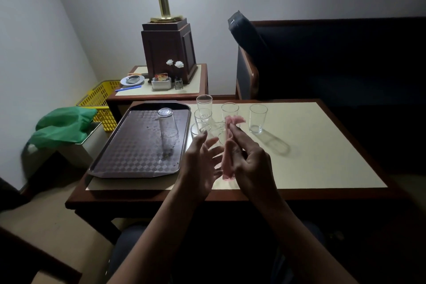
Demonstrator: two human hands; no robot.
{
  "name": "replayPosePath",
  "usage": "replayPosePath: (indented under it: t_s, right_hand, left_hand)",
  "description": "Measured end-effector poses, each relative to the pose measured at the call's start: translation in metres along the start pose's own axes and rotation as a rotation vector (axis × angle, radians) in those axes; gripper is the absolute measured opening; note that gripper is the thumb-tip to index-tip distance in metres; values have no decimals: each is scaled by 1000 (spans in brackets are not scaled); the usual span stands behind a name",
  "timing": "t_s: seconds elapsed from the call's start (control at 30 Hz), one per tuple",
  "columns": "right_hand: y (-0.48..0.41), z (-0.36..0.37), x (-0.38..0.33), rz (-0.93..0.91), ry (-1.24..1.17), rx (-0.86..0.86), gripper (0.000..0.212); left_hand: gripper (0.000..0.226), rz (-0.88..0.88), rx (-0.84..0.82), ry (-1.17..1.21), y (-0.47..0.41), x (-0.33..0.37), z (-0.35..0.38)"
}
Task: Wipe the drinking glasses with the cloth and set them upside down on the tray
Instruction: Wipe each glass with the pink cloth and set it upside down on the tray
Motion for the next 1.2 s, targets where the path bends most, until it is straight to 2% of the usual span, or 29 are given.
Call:
replayPosePath:
  t_s: [0.07, 0.17, 0.23, 0.3, 0.47, 0.57, 0.67, 0.77, 0.83, 0.93, 1.03, 1.1, 1.2]
  right_hand:
    - [5, 3, -5, -38, 12, 1, 52]
    - [24, 9, 0, -57, -34, -9, 53]
    - [32, 11, 9, 11, -102, -3, 47]
    - [28, 10, 14, 79, -127, 0, 44]
    - [-4, -1, -4, 33, -120, 13, 48]
    - [3, 3, -2, 42, -160, 4, 48]
    - [29, 13, 12, 78, -206, 30, 45]
    - [36, 20, 26, 174, -365, 39, 45]
    - [25, 16, 38, 288, -442, 111, 40]
    - [8, 7, 43, 369, -442, 158, 41]
    - [19, 13, 26, 313, -337, 87, 49]
    - [35, 20, 8, 183, -204, 43, 53]
    - [32, 14, -14, -37, -47, 73, 57]
  left_hand:
    - [63, 55, -5, -57, -1, 8, 3]
    - [55, 128, 30, 11, -4, 22, -6]
    - [64, 121, 26, 70, -8, 21, -12]
    - [62, 121, 64, 57, -6, 17, -16]
    - [67, 82, -15, -100, -2, 0, 0]
    - [48, 146, -71, -111, -5, 8, 3]
    - [38, 189, -46, 84, -12, 22, -8]
    - [54, 199, 6, 203, -13, 21, -15]
    - [63, 243, 18, 158, -6, 19, -13]
    - [59, 345, 47, 61, 2, 20, -6]
    - [62, 387, 101, 111, 0, 23, -5]
    - [72, 377, 112, 184, -5, 23, -9]
    - [88, 347, 90, 174, -6, 22, -8]
Point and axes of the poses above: each hand's wrist, its own y-axis away from the middle knuckle, its own z-axis out of the palm, x = y × z, the point moved 9 cm from there along -y, towards the middle knuckle, and after that the axes turned 10 degrees about y, right-handed, at the moved point
